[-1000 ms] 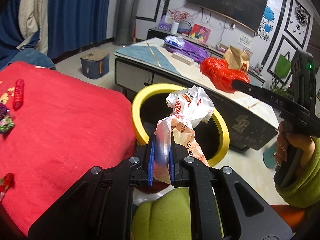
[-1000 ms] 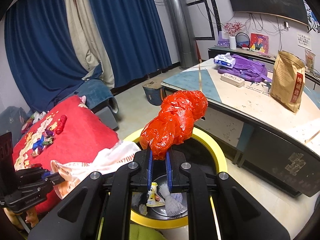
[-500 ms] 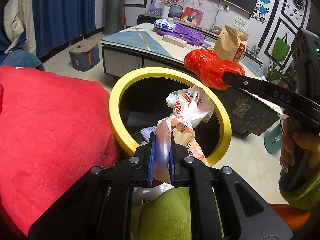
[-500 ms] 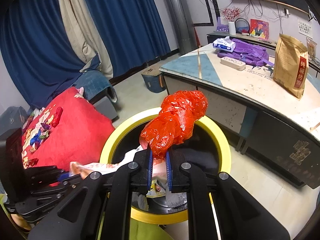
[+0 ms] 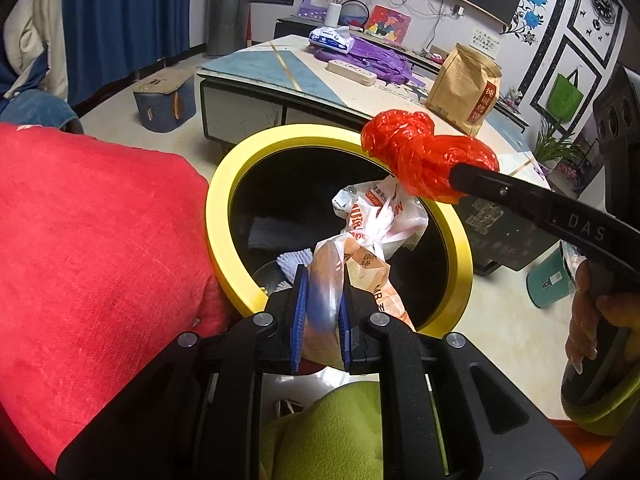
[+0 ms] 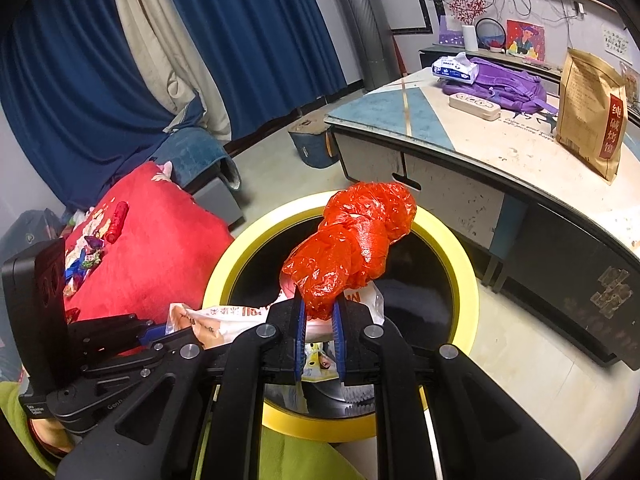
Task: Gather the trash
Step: 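Open both tools to drop the red bag and white bag into the bin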
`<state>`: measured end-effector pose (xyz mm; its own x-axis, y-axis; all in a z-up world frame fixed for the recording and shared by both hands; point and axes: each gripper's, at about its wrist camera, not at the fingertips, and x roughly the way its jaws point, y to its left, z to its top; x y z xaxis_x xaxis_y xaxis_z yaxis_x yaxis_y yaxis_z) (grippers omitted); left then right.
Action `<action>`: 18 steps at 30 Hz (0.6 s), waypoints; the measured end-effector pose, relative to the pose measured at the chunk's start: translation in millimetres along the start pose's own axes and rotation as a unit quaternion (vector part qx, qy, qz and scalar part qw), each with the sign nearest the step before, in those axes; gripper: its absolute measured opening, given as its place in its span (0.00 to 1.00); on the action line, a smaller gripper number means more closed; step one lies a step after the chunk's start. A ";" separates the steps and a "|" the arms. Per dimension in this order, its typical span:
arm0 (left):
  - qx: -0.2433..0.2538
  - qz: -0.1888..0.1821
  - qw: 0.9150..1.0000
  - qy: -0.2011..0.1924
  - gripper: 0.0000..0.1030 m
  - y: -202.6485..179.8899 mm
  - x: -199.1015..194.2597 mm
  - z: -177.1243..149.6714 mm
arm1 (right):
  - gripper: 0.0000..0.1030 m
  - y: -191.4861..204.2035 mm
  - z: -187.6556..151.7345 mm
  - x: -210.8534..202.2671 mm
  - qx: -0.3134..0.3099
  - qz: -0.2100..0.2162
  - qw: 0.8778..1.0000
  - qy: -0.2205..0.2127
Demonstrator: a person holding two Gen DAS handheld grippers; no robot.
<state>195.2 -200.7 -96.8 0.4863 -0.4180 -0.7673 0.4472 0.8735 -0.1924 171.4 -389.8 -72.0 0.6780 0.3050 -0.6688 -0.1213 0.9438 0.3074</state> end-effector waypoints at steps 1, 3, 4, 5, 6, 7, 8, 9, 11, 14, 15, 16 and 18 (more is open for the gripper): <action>-0.001 -0.001 1.000 0.000 0.08 -1.0 0.1 -0.1 | 0.12 -0.1 -0.1 0.5 0.001 -0.002 1.000 0.001; -0.002 -0.003 1.000 0.001 0.09 -1.2 0.2 -0.9 | 0.12 -0.7 0.4 0.2 0.002 -0.003 1.000 0.000; -0.002 -0.005 1.000 0.001 0.10 -1.6 0.4 -1.7 | 0.12 -1.2 0.6 0.1 0.003 -0.004 1.000 0.000; -0.002 -0.006 1.000 0.001 0.14 -1.7 0.4 -2.3 | 0.12 -1.8 0.3 -0.6 0.003 -0.005 1.000 0.000; -0.003 -0.006 1.000 0.001 0.18 -1.5 0.8 -1.9 | 0.13 -2.1 0.1 -0.6 0.004 -0.005 1.000 0.000; -0.004 -0.007 1.000 0.000 0.18 -1.0 0.7 -1.7 | 0.15 -2.8 0.1 -0.5 0.006 -0.006 1.000 0.001; -0.005 -0.007 1.000 0.001 0.19 0.2 0.8 -0.8 | 0.16 -3.6 -0.2 -0.6 0.007 -0.007 1.000 0.000; -0.006 -0.007 1.000 0.001 0.22 0.6 0.5 -0.8 | 0.18 -3.4 -0.6 -0.8 0.007 -0.008 1.000 0.000; -0.009 -0.006 1.000 -0.002 0.26 1.7 -1.3 -1.8 | 0.23 -5.0 -0.5 -1.7 0.010 -0.011 1.000 -0.002; -0.016 -0.007 1.000 -0.004 0.37 3.4 -3.9 -2.6 | 0.33 -7.3 -0.4 -3.8 0.014 -0.016 1.000 -0.006; -0.018 -0.005 1.000 -0.006 0.42 4.1 -5.0 -2.8 | 0.35 -8.0 -0.2 -4.3 0.015 -0.017 1.000 -0.007; -0.021 -0.005 1.000 -0.007 0.44 5.4 -6.3 -3.0 | 0.38 -8.9 -0.1 -4.8 0.016 -0.018 1.000 -0.008; -0.029 -0.005 0.999 -0.012 0.53 8.1 -9.7 -2.5 | 0.42 -10.0 0.4 -6.0 0.018 -0.021 1.000 -0.011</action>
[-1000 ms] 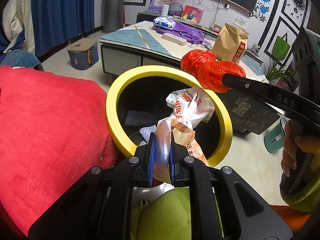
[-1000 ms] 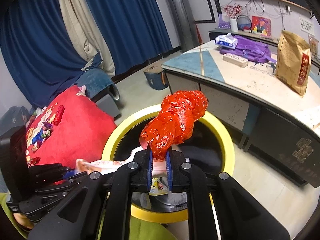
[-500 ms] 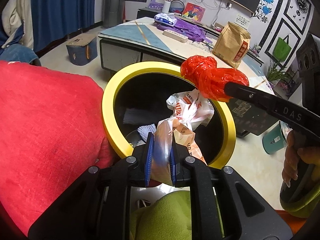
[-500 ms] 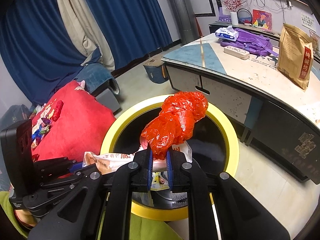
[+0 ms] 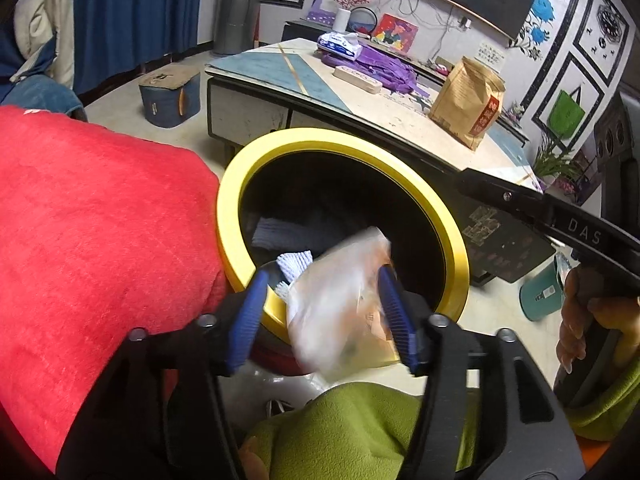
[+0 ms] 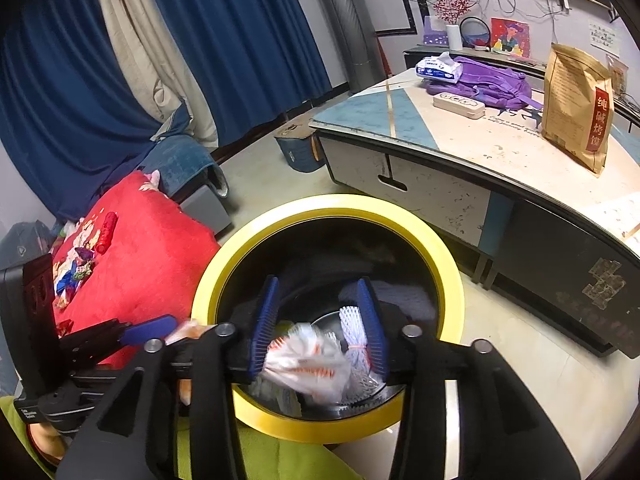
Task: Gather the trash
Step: 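Open both tools to drop the red bag and white bag into the bin, then move both open tools back over the trash on the bed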
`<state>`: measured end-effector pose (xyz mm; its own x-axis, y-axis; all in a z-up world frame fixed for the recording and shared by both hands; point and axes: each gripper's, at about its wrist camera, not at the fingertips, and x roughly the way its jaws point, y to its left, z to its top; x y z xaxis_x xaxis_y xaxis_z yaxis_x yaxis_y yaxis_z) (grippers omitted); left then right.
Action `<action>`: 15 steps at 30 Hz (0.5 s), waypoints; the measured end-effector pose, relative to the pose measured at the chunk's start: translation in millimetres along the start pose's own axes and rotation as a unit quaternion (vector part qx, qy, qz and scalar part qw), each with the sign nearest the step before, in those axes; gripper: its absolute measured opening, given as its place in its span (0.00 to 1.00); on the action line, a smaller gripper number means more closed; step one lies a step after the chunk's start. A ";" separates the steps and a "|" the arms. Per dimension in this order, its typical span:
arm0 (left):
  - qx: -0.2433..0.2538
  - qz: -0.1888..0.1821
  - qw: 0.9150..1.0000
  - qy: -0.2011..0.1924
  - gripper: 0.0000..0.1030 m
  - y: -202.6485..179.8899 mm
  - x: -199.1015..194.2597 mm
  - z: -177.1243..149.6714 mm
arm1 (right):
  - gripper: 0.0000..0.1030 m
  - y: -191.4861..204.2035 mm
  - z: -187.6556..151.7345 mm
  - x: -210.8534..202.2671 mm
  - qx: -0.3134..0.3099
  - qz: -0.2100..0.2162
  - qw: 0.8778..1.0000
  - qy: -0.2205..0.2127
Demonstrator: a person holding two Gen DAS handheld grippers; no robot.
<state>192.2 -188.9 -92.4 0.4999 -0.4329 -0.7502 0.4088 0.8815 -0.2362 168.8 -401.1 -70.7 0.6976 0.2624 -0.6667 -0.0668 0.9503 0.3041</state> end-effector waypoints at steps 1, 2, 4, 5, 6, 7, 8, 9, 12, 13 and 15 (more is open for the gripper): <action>-0.004 0.001 1.000 -0.004 0.54 1.2 -2.7 0.6 | 0.44 -0.7 0.2 -0.8 0.001 -0.003 1.000 -0.002; -0.006 0.001 1.000 -0.007 0.58 1.7 -3.8 1.9 | 0.45 -0.5 0.4 -0.8 0.002 -0.004 1.000 -0.003; -0.012 0.001 1.000 -0.014 0.64 3.7 -7.5 2.2 | 0.49 -1.9 1.2 -2.3 0.003 -0.007 1.000 -0.007; -0.017 0.000 1.000 -0.019 0.71 5.1 -10.2 2.8 | 0.50 -2.6 1.3 -3.6 0.004 -0.009 1.000 -0.011; -0.020 0.000 1.000 -0.021 0.76 6.5 -11.1 3.6 | 0.51 -3.1 1.7 -4.7 0.004 -0.010 1.000 -0.013; -0.024 0.000 0.999 -0.025 0.78 7.7 -13.7 3.8 | 0.53 -3.4 2.2 -5.7 0.005 -0.011 1.000 -0.015; -0.027 -0.001 0.999 -0.028 0.82 9.0 -16.2 4.1 | 0.54 -3.3 2.5 -6.1 0.005 -0.012 1.000 -0.016; -0.030 -0.002 0.999 -0.032 0.86 11.1 -18.5 3.8 | 0.55 -3.3 2.8 -6.5 0.005 -0.013 1.000 -0.018; -0.035 0.000 0.998 -0.045 0.89 14.1 -27.6 4.5 | 0.60 -2.3 3.0 -7.7 0.002 -0.016 1.000 -0.020; -0.035 0.003 0.998 -0.047 0.89 13.7 -29.2 5.1 | 0.63 -1.6 3.2 -8.4 0.001 -0.016 1.000 -0.021; -0.036 0.009 0.998 -0.056 0.89 14.6 -35.0 5.4 | 0.68 0.2 4.1 -10.4 -0.001 -0.019 0.999 -0.026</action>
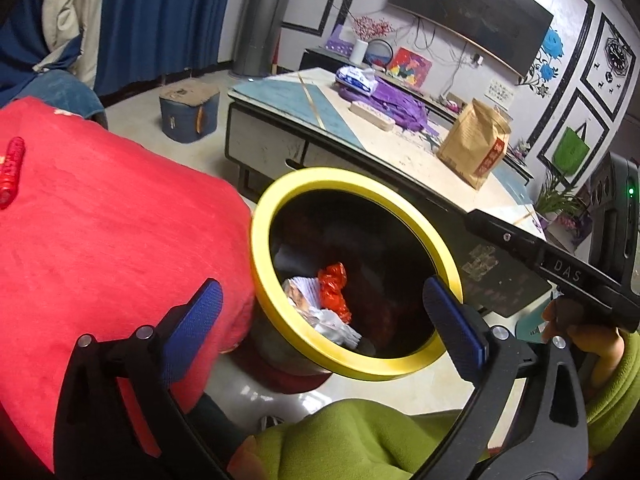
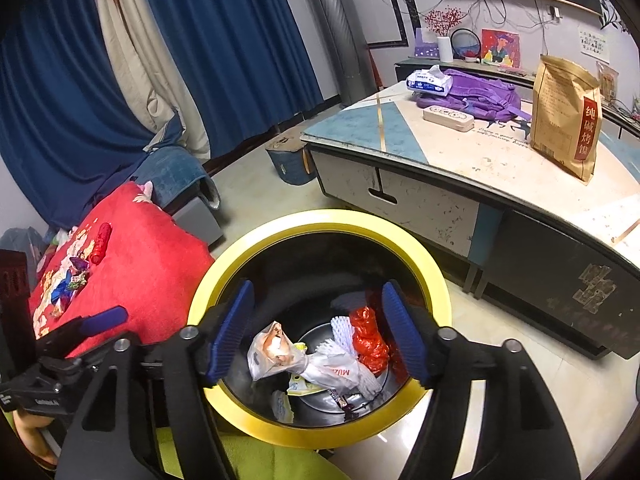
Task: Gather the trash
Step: 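Move both open tools back over the trash on the bed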
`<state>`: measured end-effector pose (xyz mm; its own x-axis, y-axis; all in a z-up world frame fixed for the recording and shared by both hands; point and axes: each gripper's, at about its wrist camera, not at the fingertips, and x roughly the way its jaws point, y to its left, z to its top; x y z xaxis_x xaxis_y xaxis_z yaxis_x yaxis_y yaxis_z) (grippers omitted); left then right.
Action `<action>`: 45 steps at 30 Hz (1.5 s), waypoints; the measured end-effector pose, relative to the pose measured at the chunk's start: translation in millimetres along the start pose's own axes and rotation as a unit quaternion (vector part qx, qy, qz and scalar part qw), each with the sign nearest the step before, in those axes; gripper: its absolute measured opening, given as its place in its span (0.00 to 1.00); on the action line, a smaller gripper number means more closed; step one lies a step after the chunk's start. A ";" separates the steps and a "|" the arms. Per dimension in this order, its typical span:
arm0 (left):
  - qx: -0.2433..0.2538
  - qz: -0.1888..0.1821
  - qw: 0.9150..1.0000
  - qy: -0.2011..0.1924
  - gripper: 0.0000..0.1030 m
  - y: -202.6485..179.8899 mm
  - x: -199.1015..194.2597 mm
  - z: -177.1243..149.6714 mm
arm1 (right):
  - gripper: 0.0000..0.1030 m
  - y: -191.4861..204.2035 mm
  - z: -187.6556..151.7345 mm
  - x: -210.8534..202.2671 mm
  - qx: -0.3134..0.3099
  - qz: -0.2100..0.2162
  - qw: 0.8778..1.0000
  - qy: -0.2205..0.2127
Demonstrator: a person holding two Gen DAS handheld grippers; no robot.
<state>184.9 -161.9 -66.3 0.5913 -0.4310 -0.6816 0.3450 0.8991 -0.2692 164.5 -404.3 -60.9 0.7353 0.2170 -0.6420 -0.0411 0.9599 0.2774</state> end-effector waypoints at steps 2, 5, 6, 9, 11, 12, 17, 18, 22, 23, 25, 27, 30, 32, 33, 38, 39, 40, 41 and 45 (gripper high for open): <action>-0.001 0.005 1.000 -0.008 0.89 0.9 -5.4 0.7 | 0.73 1.4 1.1 -3.5 -0.002 -0.006 1.000 -0.009; -0.001 0.008 1.000 -0.015 0.89 1.3 -11.9 0.7 | 0.77 3.0 2.8 -8.8 -0.007 -0.012 1.000 -0.021; 0.000 0.010 1.000 -0.018 0.89 1.2 -14.2 0.6 | 0.79 3.4 3.3 -10.2 -0.007 -0.014 1.000 -0.024; 0.005 0.016 0.999 -0.027 0.89 0.0 -20.6 0.3 | 0.82 6.1 3.8 -12.6 -0.011 -0.018 0.999 -0.029; 0.006 0.018 0.999 -0.032 0.89 -0.8 -24.3 0.2 | 0.83 8.9 3.8 -14.6 -0.015 -0.019 0.999 -0.032; 0.007 0.019 0.999 -0.034 0.89 -0.2 -26.5 0.0 | 0.83 10.5 4.1 -15.4 -0.017 -0.020 0.999 -0.033; 0.003 0.031 0.998 -0.049 0.89 4.7 -37.8 -0.9 | 0.84 18.9 4.8 -23.8 -0.032 -0.022 0.998 -0.050; 0.000 0.035 0.998 -0.053 0.89 6.5 -40.6 -1.2 | 0.84 21.0 5.2 -25.6 -0.036 -0.021 0.998 -0.054; -0.010 0.046 0.997 -0.066 0.89 15.0 -52.2 -0.4 | 0.84 34.9 5.0 -34.9 -0.055 -0.014 0.995 -0.077; -0.012 0.050 0.996 -0.070 0.89 17.3 -55.5 -0.3 | 0.84 38.9 4.5 -36.3 -0.059 -0.012 0.995 -0.081; -0.019 0.056 0.995 -0.079 0.89 22.7 -62.3 -0.4 | 0.84 46.5 4.0 -40.3 -0.070 -0.009 0.993 -0.090; -0.025 0.061 0.994 -0.084 0.89 27.0 -67.0 1.1 | 0.85 55.3 2.9 -43.2 -0.083 -0.004 0.992 -0.097; -0.032 0.070 0.992 -0.097 0.89 33.1 -76.2 2.2 | 0.85 67.1 1.9 -46.8 -0.097 0.003 0.990 -0.104; -0.039 0.076 0.991 -0.105 0.89 38.2 -82.6 2.4 | 0.86 73.7 1.7 -48.0 -0.104 0.007 0.989 -0.106; -0.042 0.079 0.990 -0.110 0.89 40.9 -86.3 1.9 | 0.86 76.5 1.7 -49.0 -0.106 0.009 0.988 -0.109; -0.057 0.099 0.985 -0.132 0.89 56.2 -104.1 1.6 | 0.86 92.1 0.5 -53.0 -0.120 0.020 0.986 -0.116; -0.059 0.104 0.983 -0.136 0.89 58.6 -107.1 2.1 | 0.86 95.8 0.1 -53.3 -0.123 0.021 0.985 -0.116; -0.060 0.107 0.982 -0.140 0.89 60.8 -110.1 2.5 | 0.86 99.5 -0.2 -53.7 -0.127 0.023 0.985 -0.115; -0.062 0.113 0.981 -0.145 0.89 63.9 -114.5 2.6 | 0.86 101.2 -0.7 -53.9 -0.130 0.025 0.985 -0.115; -0.069 0.124 0.977 -0.157 0.89 72.6 -126.2 2.3 | 0.86 113.9 -2.5 -55.1 -0.141 0.033 0.983 -0.113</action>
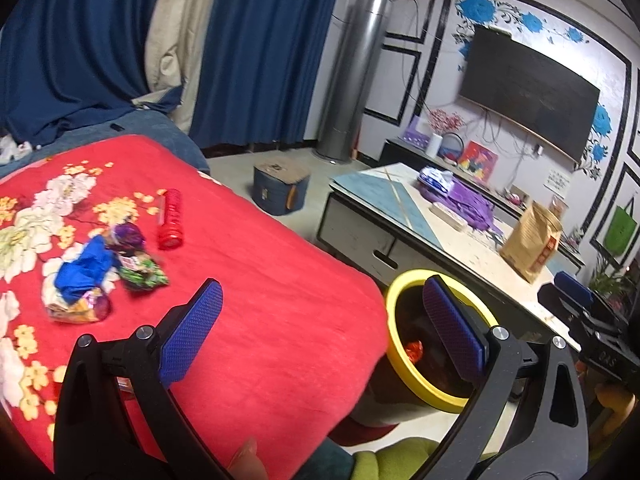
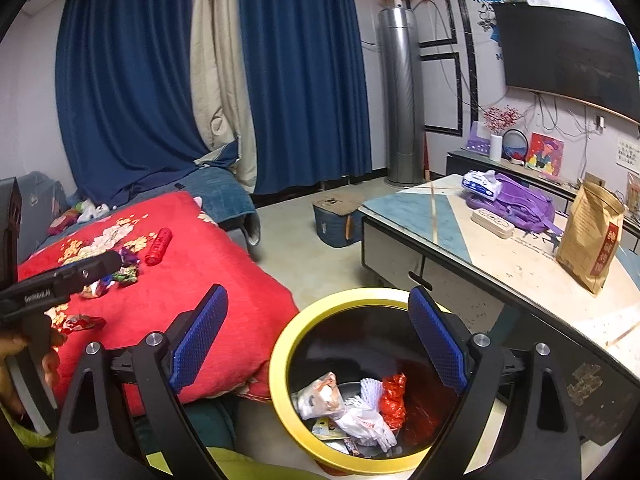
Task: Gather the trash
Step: 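Move both open tools back over the trash on the bed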
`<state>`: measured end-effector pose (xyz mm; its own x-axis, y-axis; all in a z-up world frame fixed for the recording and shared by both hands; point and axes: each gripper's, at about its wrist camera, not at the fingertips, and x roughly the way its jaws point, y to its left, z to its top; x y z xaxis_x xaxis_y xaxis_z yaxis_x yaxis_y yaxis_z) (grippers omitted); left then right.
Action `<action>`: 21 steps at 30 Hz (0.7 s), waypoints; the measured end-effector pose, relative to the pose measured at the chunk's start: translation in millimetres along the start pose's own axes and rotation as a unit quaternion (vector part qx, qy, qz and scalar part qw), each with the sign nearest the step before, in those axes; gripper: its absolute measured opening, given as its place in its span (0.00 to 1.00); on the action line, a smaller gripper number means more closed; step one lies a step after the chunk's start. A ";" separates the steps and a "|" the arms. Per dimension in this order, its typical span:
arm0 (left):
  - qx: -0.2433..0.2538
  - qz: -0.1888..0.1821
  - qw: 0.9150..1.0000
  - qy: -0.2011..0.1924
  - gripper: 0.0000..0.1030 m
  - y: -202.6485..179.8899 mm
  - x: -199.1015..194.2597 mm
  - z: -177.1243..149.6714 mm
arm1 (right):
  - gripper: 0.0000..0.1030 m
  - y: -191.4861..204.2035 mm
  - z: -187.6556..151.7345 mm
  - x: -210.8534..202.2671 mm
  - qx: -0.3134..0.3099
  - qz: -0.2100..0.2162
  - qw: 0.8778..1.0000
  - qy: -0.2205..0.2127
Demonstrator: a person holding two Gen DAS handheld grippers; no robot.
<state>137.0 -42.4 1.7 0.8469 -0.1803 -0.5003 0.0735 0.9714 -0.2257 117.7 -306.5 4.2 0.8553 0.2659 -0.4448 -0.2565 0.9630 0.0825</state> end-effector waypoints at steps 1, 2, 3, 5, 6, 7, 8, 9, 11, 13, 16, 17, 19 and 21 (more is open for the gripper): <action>-0.002 0.003 1.000 -0.002 0.89 2.4 -1.6 1.1 | 0.86 4.1 1.0 0.0 -0.003 0.004 1.000 0.000; -0.005 0.006 1.000 -0.005 0.89 5.4 -3.8 2.2 | 0.86 7.5 1.8 0.0 -0.005 0.007 1.000 0.000; -0.007 0.009 1.000 -0.007 0.89 8.1 -5.6 3.0 | 0.86 10.6 2.1 0.0 -0.008 0.011 1.000 0.000; -0.012 0.014 1.000 -0.012 0.89 13.0 -8.9 5.0 | 0.86 19.4 3.9 0.1 -0.017 0.018 1.000 0.000; -0.016 0.017 1.000 -0.015 0.89 16.5 -11.3 6.0 | 0.86 22.1 4.5 0.2 -0.019 0.021 1.000 -0.001; -0.018 0.017 1.000 -0.016 0.89 18.5 -12.7 7.1 | 0.86 25.4 4.9 0.1 -0.022 0.024 0.999 -0.002; -0.021 0.017 1.000 -0.016 0.89 19.7 -13.8 7.9 | 0.86 29.3 5.7 0.5 -0.025 0.028 0.999 -0.002; -0.023 0.018 0.999 -0.018 0.89 21.8 -15.3 8.1 | 0.86 32.9 6.4 1.1 -0.028 0.031 0.999 -0.002; -0.025 0.023 0.999 -0.023 0.89 26.5 -18.0 9.9 | 0.86 38.6 7.7 2.0 -0.030 0.038 0.999 0.000; -0.031 0.027 0.999 -0.027 0.89 32.0 -19.9 11.7 | 0.86 44.2 9.5 3.5 -0.030 0.047 0.998 0.002; -0.037 0.036 0.998 -0.032 0.89 39.8 -22.8 14.8 | 0.87 55.2 11.9 9.1 -0.030 0.064 0.997 0.009; -0.039 0.041 0.998 -0.035 0.89 43.8 -24.6 16.0 | 0.87 59.8 12.8 11.4 -0.030 0.071 0.997 0.011; -0.041 0.052 0.997 -0.039 0.89 51.2 -26.7 18.6 | 0.87 70.9 14.9 17.2 -0.035 0.081 0.996 0.016; -0.047 0.060 0.996 -0.042 0.89 58.3 -29.2 19.8 | 0.87 79.2 16.8 21.8 -0.038 0.092 0.995 0.018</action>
<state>126.9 22.5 19.7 0.8881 -0.0471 -0.4571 -0.0763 0.9658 -0.2477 123.6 -223.7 16.0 0.7742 0.4339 -0.4608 -0.4417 0.8918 0.0976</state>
